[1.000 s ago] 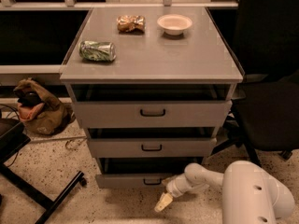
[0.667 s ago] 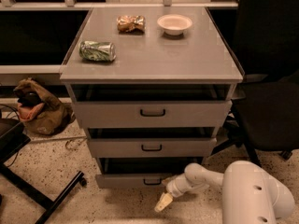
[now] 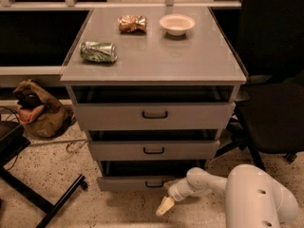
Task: Close bottom drawer
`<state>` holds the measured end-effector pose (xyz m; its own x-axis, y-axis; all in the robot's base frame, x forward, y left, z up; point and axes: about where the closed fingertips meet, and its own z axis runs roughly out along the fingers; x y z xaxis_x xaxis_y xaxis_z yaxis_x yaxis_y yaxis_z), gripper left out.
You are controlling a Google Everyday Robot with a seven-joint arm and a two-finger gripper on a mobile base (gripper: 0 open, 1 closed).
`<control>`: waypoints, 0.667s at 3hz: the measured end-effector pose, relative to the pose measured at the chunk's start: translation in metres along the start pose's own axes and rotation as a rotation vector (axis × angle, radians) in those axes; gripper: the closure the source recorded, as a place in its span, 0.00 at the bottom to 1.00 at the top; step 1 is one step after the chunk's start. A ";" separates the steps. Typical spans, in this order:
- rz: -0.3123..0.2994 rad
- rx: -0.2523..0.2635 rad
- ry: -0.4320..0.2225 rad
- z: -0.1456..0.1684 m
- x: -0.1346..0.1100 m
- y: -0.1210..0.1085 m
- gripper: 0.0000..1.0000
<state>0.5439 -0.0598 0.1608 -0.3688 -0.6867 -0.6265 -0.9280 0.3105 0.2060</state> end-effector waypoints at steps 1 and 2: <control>0.016 0.013 -0.006 0.009 0.001 -0.002 0.00; 0.016 0.013 -0.006 0.009 0.001 -0.001 0.00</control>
Offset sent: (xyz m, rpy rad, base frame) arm 0.1695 -0.0455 -0.0354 -0.0809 -0.2318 -0.3375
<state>0.5454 -0.0548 0.1529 -0.3832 -0.6778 -0.6275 -0.9212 0.3301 0.2059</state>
